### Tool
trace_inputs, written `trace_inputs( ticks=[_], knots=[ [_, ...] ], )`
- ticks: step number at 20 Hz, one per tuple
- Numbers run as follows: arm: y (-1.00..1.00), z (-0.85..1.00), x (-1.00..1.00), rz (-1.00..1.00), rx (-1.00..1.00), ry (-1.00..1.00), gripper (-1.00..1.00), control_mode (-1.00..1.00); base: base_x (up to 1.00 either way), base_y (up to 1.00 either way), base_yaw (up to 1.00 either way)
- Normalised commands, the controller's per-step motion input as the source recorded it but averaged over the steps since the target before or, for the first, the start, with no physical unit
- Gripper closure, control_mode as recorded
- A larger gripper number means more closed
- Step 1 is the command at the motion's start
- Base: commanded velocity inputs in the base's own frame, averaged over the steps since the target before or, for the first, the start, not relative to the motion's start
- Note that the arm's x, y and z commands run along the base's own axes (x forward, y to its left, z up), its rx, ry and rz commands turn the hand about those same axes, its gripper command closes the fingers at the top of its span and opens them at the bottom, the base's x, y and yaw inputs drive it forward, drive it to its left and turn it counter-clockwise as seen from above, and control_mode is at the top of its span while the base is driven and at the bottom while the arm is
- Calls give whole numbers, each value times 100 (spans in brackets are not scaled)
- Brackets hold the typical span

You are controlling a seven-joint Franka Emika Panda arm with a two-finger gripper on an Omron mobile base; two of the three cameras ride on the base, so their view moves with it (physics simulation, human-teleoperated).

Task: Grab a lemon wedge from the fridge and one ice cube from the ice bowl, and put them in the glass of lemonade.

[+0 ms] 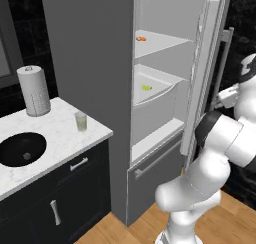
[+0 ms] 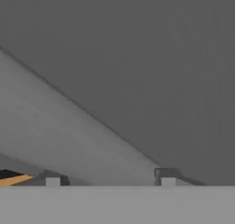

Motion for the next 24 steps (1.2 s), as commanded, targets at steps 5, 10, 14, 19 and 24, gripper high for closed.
trace_inputs(
  ticks=[5, 10, 14, 19, 24],
  knots=[
    [-15, 67, -100, 0, 9, -29, -100, -100, 0, 0, 0],
    [9, 96, -90, 0, 1, -27, -100, -100, 0, 0, 0],
    [72, 100, -59, -7, -21, -10, -100, -100, 0, 0, 0],
    [100, 54, 3, -19, -48, 2, -100, -100, 0, 0, 0],
    [100, -2, 71, -27, -60, 9, -100, -100, 0, 0, 0]
  ],
)
